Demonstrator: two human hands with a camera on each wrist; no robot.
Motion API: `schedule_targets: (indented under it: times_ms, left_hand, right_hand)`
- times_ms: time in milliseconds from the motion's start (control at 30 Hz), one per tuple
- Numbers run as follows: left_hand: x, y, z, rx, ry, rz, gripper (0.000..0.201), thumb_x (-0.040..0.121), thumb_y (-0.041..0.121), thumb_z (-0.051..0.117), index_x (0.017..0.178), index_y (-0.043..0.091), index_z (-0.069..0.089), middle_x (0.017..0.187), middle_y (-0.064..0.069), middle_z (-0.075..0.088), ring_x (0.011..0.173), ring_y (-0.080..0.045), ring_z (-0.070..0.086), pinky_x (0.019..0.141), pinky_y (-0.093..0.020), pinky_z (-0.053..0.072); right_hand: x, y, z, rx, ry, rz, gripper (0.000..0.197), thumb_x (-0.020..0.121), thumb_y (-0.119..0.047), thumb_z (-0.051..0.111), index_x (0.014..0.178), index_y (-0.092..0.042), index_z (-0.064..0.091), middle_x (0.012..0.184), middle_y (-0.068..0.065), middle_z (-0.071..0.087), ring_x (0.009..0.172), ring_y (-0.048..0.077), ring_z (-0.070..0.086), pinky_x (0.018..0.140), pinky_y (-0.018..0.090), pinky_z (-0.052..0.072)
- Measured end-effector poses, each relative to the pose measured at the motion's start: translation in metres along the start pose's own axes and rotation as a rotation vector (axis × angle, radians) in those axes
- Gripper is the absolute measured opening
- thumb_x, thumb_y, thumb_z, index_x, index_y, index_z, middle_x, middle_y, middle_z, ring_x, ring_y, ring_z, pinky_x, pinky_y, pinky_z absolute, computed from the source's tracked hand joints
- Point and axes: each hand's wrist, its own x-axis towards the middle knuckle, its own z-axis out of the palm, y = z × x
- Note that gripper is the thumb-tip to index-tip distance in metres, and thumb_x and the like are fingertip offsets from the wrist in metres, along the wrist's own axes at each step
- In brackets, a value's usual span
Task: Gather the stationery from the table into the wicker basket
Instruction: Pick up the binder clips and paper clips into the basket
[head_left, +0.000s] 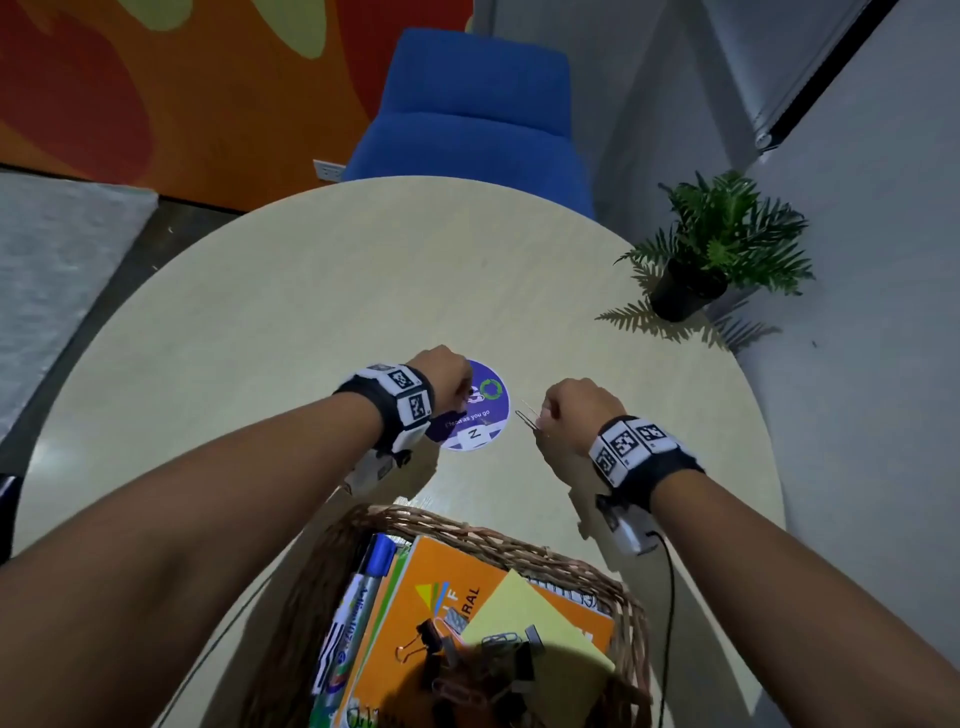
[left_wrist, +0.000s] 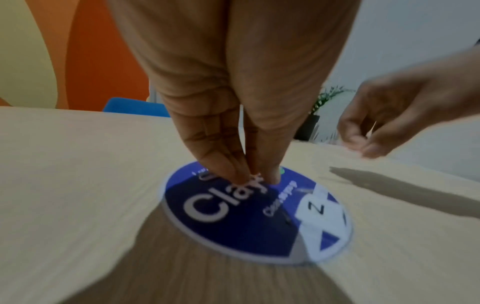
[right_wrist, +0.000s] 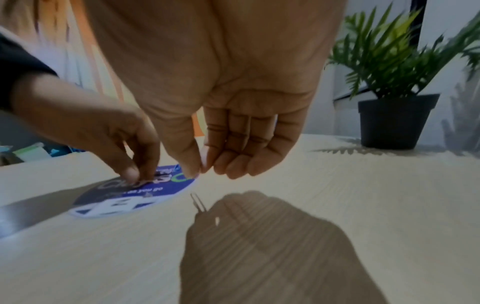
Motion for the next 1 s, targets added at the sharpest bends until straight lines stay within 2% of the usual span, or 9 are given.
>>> schedule_targets:
  times_ms: [100,233,300,400,467,633,733,867,1000]
  left_hand:
    - [0.008,0.004,0.010,-0.005,-0.020,0.001,0.019,0.086,0.018,0.057,0.100,0.009,0.066,0.102,-0.015,0.064,0.093,-0.035,0.062,0.079,-0.036,0.049]
    - [0.011,0.006,0.014,0.086,-0.074,-0.039,0.014,0.086,0.017,0.052,0.080,0.007,0.060,0.075,-0.008,0.055,0.070,-0.029,0.053,0.064,-0.032,0.044]
    - [0.009,0.005,0.015,0.132,-0.080,-0.030,0.019,0.085,0.019,0.052,0.069,0.010,0.054,0.081,-0.008,0.058,0.070,-0.028,0.053,0.063,-0.031,0.043]
    - [0.001,0.003,0.011,0.176,-0.087,0.017,0.019,0.089,0.022,0.051,0.091,0.008,0.064,0.109,-0.009,0.060,0.081,-0.029,0.059,0.071,-0.035,0.048]
    - [-0.012,0.004,-0.001,0.148,-0.069,0.072,0.021,0.091,0.018,0.050,0.104,0.006,0.061,0.114,-0.011,0.058,0.092,-0.031,0.060,0.079,-0.038,0.048]
    - [-0.078,0.015,-0.034,-0.084,0.096,0.223,0.012,0.087,0.007,0.050,0.095,0.013,0.058,0.095,-0.009,0.067,0.087,-0.028,0.060,0.078,-0.035,0.047]
    - [-0.130,0.022,-0.028,-0.259,0.053,0.320,0.016,0.087,0.009,0.053,0.100,0.016,0.059,0.085,0.006,0.072,0.079,-0.011,0.063,0.077,-0.025,0.048]
    - [-0.170,0.019,-0.003,-0.333,-0.075,0.394,0.014,0.092,0.013,0.052,0.090,0.020,0.063,0.068,0.014,0.063,0.063,0.004,0.058,0.065,-0.009,0.040]
    - [-0.165,-0.002,0.006,-0.315,0.053,0.308,0.017,0.094,0.017,0.049,0.097,0.021,0.066,0.081,0.010,0.070,0.068,0.005,0.058,0.070,-0.016,0.045]
  right_hand:
    - [-0.024,0.012,-0.015,0.038,0.014,-0.040,0.009,0.082,-0.023,0.061,0.074,-0.021,0.064,0.085,0.001,0.071,0.083,0.025,0.065,0.069,0.031,0.051]
    - [-0.063,0.016,-0.031,0.180,-0.002,-0.139,0.019,0.080,-0.016,0.065,0.065,-0.026,0.060,0.075,-0.004,0.071,0.074,0.020,0.065,0.071,0.036,0.054]
    - [-0.084,0.014,-0.035,0.233,-0.012,-0.201,0.027,0.080,-0.013,0.068,0.061,-0.029,0.057,0.071,-0.003,0.070,0.070,0.017,0.064,0.070,0.036,0.053]
    - [-0.109,0.010,-0.034,0.285,-0.031,-0.257,0.025,0.080,-0.011,0.070,0.064,-0.028,0.060,0.068,0.001,0.070,0.061,0.010,0.059,0.065,0.028,0.051]
    - [-0.124,0.008,-0.031,0.302,-0.037,-0.289,0.029,0.079,-0.011,0.071,0.062,-0.030,0.059,0.065,0.001,0.067,0.057,0.005,0.054,0.061,0.021,0.045]
    - [-0.152,0.009,-0.019,0.244,-0.070,-0.361,0.031,0.082,-0.013,0.068,0.063,-0.034,0.056,0.061,-0.011,0.062,0.057,0.003,0.056,0.059,0.017,0.044]
    - [-0.164,0.010,-0.013,0.205,-0.106,-0.380,0.019,0.085,-0.012,0.063,0.076,-0.028,0.067,0.071,-0.012,0.069,0.068,0.006,0.064,0.066,0.026,0.052]
    - [-0.175,0.010,-0.013,0.189,-0.132,-0.374,0.024,0.089,-0.015,0.062,0.075,-0.034,0.062,0.073,-0.015,0.065,0.071,0.003,0.061,0.073,0.028,0.053]
    - [-0.182,0.008,-0.010,0.196,-0.177,-0.379,0.022,0.092,-0.013,0.058,0.082,-0.029,0.070,0.076,-0.018,0.065,0.071,-0.003,0.059,0.071,0.019,0.048]
